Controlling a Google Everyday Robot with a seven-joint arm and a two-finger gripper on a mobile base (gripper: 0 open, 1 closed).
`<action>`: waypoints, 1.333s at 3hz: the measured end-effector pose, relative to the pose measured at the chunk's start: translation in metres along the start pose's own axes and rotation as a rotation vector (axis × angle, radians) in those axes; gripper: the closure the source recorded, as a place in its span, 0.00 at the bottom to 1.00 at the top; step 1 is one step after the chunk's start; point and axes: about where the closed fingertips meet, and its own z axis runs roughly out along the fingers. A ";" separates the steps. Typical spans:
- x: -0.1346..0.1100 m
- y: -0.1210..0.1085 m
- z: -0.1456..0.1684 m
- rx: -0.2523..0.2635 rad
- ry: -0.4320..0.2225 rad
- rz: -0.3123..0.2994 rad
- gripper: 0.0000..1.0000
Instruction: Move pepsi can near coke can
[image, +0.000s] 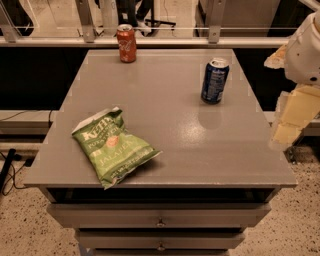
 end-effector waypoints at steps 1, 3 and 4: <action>0.000 0.000 0.000 0.002 0.000 0.000 0.00; 0.025 -0.067 0.045 0.008 -0.085 0.065 0.00; 0.017 -0.103 0.095 -0.028 -0.258 0.206 0.00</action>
Offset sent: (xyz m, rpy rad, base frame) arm 0.0544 -0.0289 -0.0286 -0.0071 -0.0152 0.0094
